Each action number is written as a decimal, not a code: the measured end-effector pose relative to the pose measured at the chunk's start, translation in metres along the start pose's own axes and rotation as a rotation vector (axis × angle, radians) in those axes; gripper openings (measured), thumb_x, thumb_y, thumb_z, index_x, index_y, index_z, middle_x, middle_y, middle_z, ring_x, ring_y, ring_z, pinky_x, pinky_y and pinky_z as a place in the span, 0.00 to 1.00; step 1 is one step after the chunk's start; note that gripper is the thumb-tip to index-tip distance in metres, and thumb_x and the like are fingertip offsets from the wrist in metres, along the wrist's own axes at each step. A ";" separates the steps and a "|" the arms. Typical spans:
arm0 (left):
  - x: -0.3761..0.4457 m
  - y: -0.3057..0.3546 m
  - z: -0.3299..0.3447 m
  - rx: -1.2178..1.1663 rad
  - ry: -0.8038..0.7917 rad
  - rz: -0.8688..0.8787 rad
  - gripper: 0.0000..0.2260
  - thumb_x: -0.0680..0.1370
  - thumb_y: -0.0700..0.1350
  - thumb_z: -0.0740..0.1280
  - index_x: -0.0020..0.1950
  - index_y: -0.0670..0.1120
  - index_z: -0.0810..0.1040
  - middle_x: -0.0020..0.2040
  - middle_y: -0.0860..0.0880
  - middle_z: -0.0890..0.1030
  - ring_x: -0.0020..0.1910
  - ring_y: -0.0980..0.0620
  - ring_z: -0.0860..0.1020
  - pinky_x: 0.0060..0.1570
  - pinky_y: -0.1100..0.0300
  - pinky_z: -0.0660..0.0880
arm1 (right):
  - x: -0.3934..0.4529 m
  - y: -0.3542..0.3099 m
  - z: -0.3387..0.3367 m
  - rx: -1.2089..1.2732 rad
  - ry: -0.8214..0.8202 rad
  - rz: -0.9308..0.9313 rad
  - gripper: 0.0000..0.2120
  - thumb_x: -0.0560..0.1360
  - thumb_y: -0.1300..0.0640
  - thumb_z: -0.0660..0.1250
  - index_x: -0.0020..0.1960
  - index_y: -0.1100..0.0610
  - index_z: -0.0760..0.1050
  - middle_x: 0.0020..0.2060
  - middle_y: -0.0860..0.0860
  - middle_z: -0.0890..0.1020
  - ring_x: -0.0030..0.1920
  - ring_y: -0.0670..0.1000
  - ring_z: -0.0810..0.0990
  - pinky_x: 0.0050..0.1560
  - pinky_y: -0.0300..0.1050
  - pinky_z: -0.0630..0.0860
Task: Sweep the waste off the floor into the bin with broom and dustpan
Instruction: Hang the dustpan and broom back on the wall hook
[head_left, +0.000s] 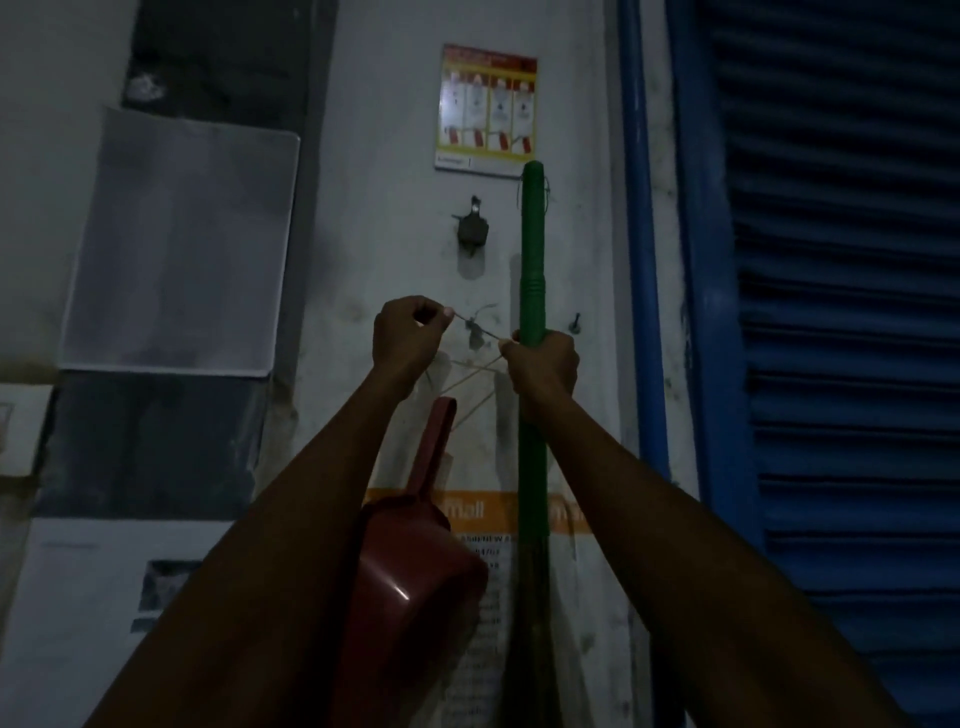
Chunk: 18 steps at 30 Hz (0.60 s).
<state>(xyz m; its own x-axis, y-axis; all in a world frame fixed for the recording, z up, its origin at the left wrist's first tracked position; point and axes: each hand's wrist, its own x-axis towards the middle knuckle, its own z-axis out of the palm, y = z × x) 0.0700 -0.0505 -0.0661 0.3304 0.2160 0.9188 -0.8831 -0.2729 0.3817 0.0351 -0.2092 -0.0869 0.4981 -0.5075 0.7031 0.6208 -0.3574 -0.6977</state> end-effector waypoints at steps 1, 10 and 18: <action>0.010 0.000 0.001 -0.026 -0.001 0.019 0.06 0.79 0.45 0.73 0.49 0.42 0.85 0.44 0.49 0.83 0.46 0.52 0.81 0.48 0.58 0.78 | 0.006 -0.006 0.004 -0.008 0.008 -0.007 0.15 0.70 0.51 0.75 0.53 0.56 0.79 0.44 0.53 0.82 0.42 0.54 0.83 0.45 0.56 0.84; 0.082 -0.004 0.006 -0.252 -0.004 0.170 0.02 0.77 0.42 0.75 0.46 0.45 0.84 0.42 0.48 0.83 0.44 0.51 0.81 0.44 0.58 0.78 | 0.048 -0.062 0.019 0.000 0.132 -0.077 0.18 0.71 0.52 0.75 0.58 0.59 0.79 0.49 0.54 0.83 0.43 0.54 0.82 0.45 0.50 0.83; 0.114 0.026 0.022 -0.336 0.149 0.223 0.02 0.77 0.43 0.74 0.48 0.46 0.84 0.44 0.50 0.84 0.44 0.56 0.81 0.42 0.71 0.75 | 0.068 -0.101 0.023 0.027 0.163 -0.137 0.19 0.69 0.54 0.75 0.57 0.59 0.76 0.48 0.56 0.82 0.43 0.55 0.83 0.44 0.54 0.84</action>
<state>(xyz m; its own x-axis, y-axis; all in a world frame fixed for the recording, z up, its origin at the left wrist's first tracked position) 0.0919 -0.0537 0.0503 0.0893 0.3262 0.9411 -0.9950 -0.0133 0.0990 0.0202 -0.1902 0.0345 0.3049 -0.5761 0.7583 0.6930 -0.4120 -0.5917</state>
